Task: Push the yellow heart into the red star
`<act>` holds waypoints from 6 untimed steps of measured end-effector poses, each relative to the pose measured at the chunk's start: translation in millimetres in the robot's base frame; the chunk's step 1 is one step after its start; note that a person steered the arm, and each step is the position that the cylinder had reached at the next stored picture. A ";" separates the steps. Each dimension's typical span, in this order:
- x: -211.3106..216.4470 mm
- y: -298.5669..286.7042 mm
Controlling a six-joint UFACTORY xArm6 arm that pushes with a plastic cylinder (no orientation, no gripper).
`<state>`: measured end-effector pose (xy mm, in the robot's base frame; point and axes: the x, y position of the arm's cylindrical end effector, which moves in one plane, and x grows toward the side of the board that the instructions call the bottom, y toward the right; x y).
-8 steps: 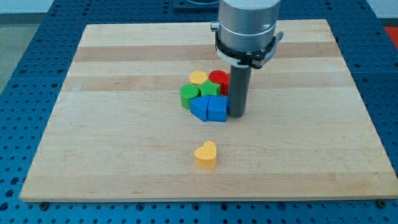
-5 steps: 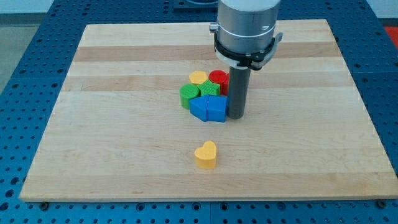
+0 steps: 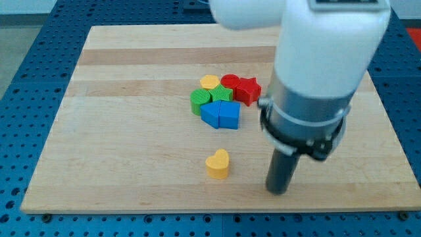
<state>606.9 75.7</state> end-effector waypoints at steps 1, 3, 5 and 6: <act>11.0 -24.7; 11.7 -110.3; -10.7 -120.6; -22.3 -115.6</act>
<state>584.6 -40.0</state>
